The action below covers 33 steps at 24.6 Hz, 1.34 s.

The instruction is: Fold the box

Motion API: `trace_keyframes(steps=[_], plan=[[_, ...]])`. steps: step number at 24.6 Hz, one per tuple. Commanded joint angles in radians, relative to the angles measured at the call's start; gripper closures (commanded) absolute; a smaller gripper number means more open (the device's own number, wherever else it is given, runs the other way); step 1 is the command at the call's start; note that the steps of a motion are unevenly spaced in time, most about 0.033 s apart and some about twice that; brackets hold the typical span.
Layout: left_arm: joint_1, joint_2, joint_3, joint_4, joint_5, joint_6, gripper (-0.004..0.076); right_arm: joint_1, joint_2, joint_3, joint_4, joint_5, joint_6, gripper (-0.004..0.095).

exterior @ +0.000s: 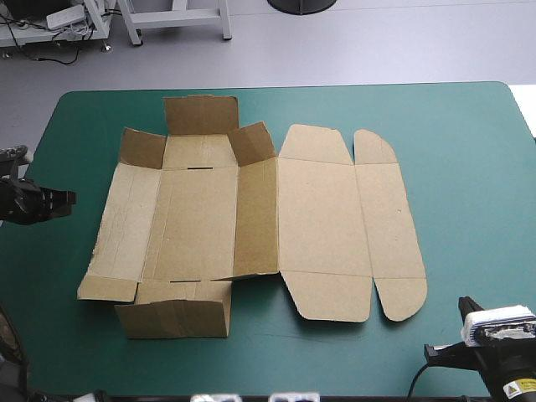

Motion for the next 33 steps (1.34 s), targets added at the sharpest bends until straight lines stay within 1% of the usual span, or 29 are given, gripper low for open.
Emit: trace_keyframes(steps=[1, 5, 11, 13, 17, 19, 20, 21, 22, 23, 24, 25, 27, 33], plan=[[0.001, 0.025, -0.033, -0.142, 0.127, 0.062, 0.0706, 0.004, 0.013, -0.024, 0.012, -0.073, -0.005, 0.0932], [0.001, 0.062, -0.031, -0.158, 0.125, 0.042, 0.0707, 0.004, 0.013, -0.024, 0.012, -0.073, -0.005, 0.0932], [0.001, 0.075, -0.031, -0.050, 0.093, 0.044, 0.0707, 0.004, 0.013, -0.024, 0.012, -0.073, -0.007, 0.0932], [0.001, 0.080, -0.031, -0.014, 0.097, 0.040, 0.0707, 0.004, 0.013, -0.024, 0.012, -0.073, -0.007, 0.0932], [-0.001, 0.103, -0.027, -0.016, 0.124, 0.030, 0.0704, 0.004, 0.013, -0.024, 0.012, -0.073, -0.007, 0.0932], [-0.001, 0.112, -0.007, 0.017, 0.124, 0.015, 0.0664, 0.004, 0.013, -0.024, 0.009, -0.073, -0.007, 0.0932], [-0.001, 0.119, 0.005, 0.020, 0.124, 0.015, 0.0592, 0.004, 0.013, -0.024, 0.005, -0.075, -0.007, 0.0932], [-0.001, 0.121, 0.009, 0.020, 0.124, 0.014, 0.0555, 0.004, 0.013, -0.024, -0.004, -0.075, -0.007, 0.0931], [-0.002, 0.123, 0.024, 0.016, 0.124, 0.013, 0.0444, 0.004, 0.013, -0.024, -0.023, -0.078, -0.007, 0.0932], [-0.002, 0.123, 0.030, 0.013, 0.124, 0.013, 0.0398, 0.004, 0.013, -0.024, -0.030, -0.077, -0.007, 0.0932], [-0.005, 0.123, 0.047, 0.007, 0.124, 0.008, 0.0295, 0.004, 0.013, -0.024, -0.035, -0.078, -0.007, 0.0932], [-0.011, 0.123, 0.053, 0.007, 0.124, 0.008, 0.0261, 0.004, 0.013, -0.024, -0.037, -0.078, -0.007, 0.0932], [-0.028, 0.123, 0.071, 0.002, 0.124, 0.008, 0.0239, 0.004, 0.013, -0.024, -0.042, -0.078, -0.007, 0.0932], [-0.113, 0.123, 0.083, -0.014, 0.124, -0.017, 0.0239, 0.004, 0.013, -0.024, -0.048, -0.080, -0.007, 0.0931]])
